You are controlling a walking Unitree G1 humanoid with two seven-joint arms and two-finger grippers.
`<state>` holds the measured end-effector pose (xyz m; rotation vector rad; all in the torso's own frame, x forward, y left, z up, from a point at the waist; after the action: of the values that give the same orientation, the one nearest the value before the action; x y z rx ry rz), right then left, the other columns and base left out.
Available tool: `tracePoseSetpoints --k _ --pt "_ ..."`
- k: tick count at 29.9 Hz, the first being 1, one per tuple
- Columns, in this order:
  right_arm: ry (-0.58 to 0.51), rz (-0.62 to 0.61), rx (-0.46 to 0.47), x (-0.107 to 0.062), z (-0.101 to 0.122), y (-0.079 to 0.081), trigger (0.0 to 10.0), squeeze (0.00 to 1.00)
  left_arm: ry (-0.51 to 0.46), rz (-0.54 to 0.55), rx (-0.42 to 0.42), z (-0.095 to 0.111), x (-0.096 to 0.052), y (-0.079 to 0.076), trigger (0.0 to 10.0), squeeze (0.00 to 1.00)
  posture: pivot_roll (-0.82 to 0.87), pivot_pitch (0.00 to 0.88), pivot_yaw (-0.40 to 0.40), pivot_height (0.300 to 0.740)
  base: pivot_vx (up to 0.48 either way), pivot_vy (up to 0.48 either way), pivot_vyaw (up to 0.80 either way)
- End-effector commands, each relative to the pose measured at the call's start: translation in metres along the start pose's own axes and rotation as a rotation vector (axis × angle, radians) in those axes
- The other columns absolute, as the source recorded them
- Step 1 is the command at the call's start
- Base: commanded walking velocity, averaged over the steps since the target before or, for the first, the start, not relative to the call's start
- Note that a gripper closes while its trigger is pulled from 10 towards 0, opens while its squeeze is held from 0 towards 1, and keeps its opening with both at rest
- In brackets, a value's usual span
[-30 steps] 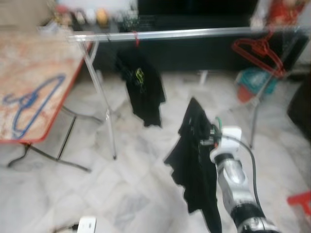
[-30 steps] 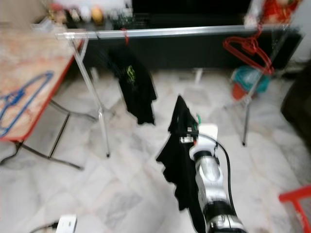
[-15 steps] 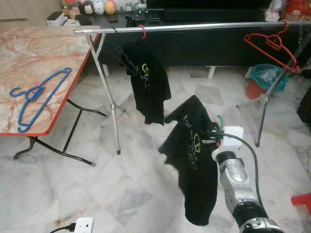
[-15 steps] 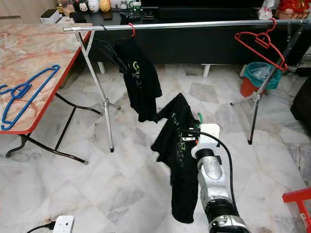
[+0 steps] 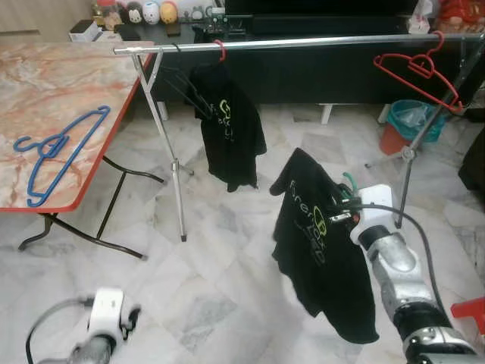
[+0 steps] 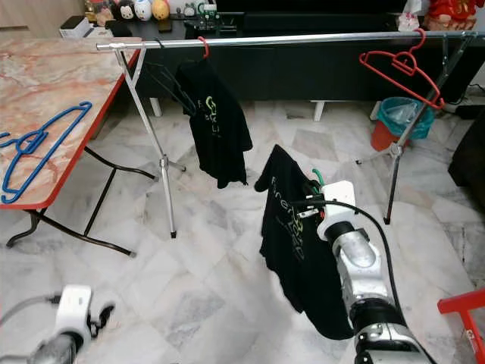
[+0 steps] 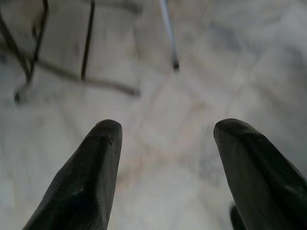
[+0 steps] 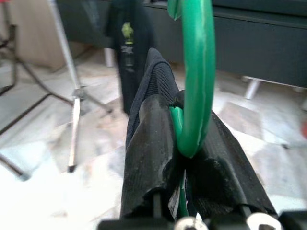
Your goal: Hang hanger
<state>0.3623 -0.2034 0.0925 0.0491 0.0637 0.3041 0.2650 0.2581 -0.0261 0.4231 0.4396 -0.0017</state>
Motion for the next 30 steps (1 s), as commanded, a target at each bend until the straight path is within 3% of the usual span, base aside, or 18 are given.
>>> tracePoseSetpoints --k 1,5,6,8,10,12,15,17,18,19,30 --pt "-0.018 0.078 -0.009 0.004 0.013 0.004 10.0 0.00 -0.060 -0.050 0.048 0.014 0.003 -0.004 10.0 0.00 0.01 0.068 -0.005 0.740 0.000 0.000 0.00" --pt "0.008 0.152 -0.016 0.004 0.012 0.008 10.0 0.00 -0.123 -0.073 0.062 0.032 0.009 -0.003 10.0 0.00 0.01 0.066 -0.003 0.740 0.000 0.000 0.00" --pt "0.049 0.248 -0.028 0.002 0.009 0.015 10.0 0.00 -0.198 -0.122 0.081 0.053 0.013 -0.006 10.0 0.00 0.01 0.067 -0.005 0.740 0.000 0.000 0.00" --pt "0.080 0.315 -0.020 0.000 0.005 0.021 10.0 0.00 -0.236 -0.149 0.091 0.064 0.014 -0.008 10.0 0.00 0.01 0.067 -0.005 0.740 0.000 0.000 0.00" --pt "0.142 0.444 -0.032 -0.006 -0.002 0.033 10.0 0.00 -0.320 -0.206 0.131 0.089 0.015 -0.011 10.0 0.00 0.01 0.069 -0.008 0.740 0.000 0.000 0.00" --pt "0.147 0.451 -0.031 -0.006 -0.003 0.034 10.0 0.00 -0.325 -0.212 0.133 0.091 0.015 -0.011 10.0 0.00 0.01 0.069 -0.008 0.740 0.000 0.000 0.00" --pt "0.183 0.553 -0.027 -0.009 -0.005 0.043 10.0 0.00 -0.411 -0.301 0.203 0.117 0.011 -0.019 10.0 0.00 0.01 0.067 -0.009 0.740 0.000 0.000 0.00" --pt "0.183 0.557 -0.028 -0.009 -0.005 0.043 10.0 0.00 -0.415 -0.304 0.206 0.118 0.011 -0.020 10.0 0.00 0.01 0.067 -0.009 0.740 0.000 0.000 0.00" --pt "0.189 0.566 -0.026 -0.009 -0.006 0.044 10.0 0.00 -0.435 -0.328 0.214 0.123 0.008 -0.022 10.0 0.00 0.01 0.066 -0.009 0.740 0.000 0.000 0.00" --pt "0.213 0.609 -0.027 -0.009 -0.006 0.047 10.0 0.00 -0.493 -0.436 0.233 0.141 -0.002 -0.031 10.0 0.00 0.01 0.066 -0.011 0.740 0.000 0.000 0.00" --pt "0.253 0.802 -0.018 -0.014 -0.001 0.063 10.0 0.00 -0.598 -0.631 0.240 0.172 -0.026 -0.046 10.0 0.00 0.02 0.050 -0.013 0.740 0.000 0.000 0.00"
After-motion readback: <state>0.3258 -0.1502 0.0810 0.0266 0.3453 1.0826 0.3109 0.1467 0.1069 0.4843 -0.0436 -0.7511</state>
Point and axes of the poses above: a point about 5 cm out from each wrist's last joint towards the gripper, its own x axis pointing out of the wrist towards the gripper, its own z axis along the axis of the wrist's last joint, y = z × x, the point moved 3 cm from there along x, pointing out of the wrist towards the gripper, and after that the axes turned 11 degrees about x, right-handed, at the moved point
